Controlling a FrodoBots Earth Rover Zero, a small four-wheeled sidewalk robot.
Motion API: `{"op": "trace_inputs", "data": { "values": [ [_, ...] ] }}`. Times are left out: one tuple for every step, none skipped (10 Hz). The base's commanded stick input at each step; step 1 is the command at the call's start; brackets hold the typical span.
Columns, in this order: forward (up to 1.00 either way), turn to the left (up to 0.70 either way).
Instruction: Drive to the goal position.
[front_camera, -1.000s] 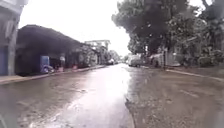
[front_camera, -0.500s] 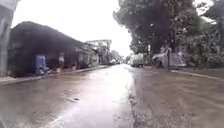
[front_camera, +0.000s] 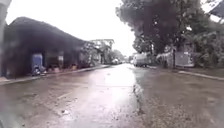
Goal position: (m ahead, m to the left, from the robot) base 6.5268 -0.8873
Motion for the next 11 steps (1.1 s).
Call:
{"op": "trace_inputs", "data": {
  "values": [
    [1.00,0.00],
    [1.00,0.00],
    [1.00,0.00],
    [1.00,0.00],
    [1.00,0.00],
    [1.00,0.00],
    [1.00,0.03],
    [1.00,0.25],
    [1.00,0.20],
    [1.00,0.03],
    [1.00,0.00]
  ]
}}
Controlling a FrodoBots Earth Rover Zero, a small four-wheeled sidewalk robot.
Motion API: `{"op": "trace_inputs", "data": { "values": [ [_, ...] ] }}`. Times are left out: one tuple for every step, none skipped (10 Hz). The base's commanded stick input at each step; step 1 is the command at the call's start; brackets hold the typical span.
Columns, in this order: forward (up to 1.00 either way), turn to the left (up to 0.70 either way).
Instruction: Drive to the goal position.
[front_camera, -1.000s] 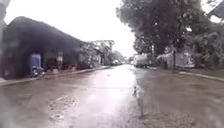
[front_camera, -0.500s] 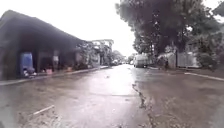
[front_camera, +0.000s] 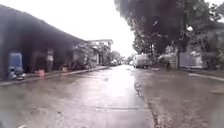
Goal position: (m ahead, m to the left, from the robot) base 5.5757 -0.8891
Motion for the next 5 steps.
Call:
{"op": "trace_inputs", "data": {
  "values": [
    [1.00,0.00],
    [1.00,0.00],
    [1.00,0.00],
    [1.00,0.00],
    [1.00,0.00]
  ]
}}
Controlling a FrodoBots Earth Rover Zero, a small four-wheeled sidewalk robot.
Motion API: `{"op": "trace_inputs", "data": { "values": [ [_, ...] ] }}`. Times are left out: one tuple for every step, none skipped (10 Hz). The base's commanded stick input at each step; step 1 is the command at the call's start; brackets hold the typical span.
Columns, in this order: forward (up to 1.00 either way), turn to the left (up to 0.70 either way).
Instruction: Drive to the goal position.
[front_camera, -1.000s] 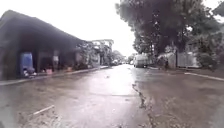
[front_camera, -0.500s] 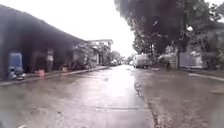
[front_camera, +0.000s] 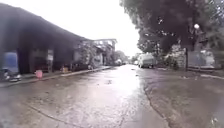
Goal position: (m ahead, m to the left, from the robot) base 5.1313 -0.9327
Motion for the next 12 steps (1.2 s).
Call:
{"op": "trace_inputs", "data": {
  "values": [
    [1.00,0.00],
    [1.00,0.00],
    [1.00,0.00],
    [1.00,0.00],
    [1.00,0.00],
    [1.00,0.00],
    [1.00,0.00],
    [1.00,0.00],
    [1.00,0.00],
    [1.00,0.00],
    [1.00,0.00],
    [1.00,0.00]
  ]
}}
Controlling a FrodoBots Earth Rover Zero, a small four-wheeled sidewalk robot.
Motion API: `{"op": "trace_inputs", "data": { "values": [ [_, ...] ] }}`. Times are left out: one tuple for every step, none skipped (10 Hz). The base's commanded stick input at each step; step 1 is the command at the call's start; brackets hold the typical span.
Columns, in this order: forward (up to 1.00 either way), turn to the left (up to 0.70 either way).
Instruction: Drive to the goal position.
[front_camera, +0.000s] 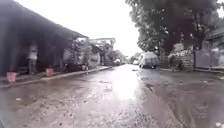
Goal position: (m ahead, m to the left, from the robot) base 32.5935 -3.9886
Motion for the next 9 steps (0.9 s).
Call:
{"op": "trace_inputs", "data": {
  "values": [
    [1.00,0.00],
    [1.00,0.00],
    [1.00,0.00],
    [1.00,0.00],
    [1.00,0.00],
    [1.00,0.00],
    [1.00,0.00],
    [1.00,0.00],
    [1.00,0.00]
  ]
}}
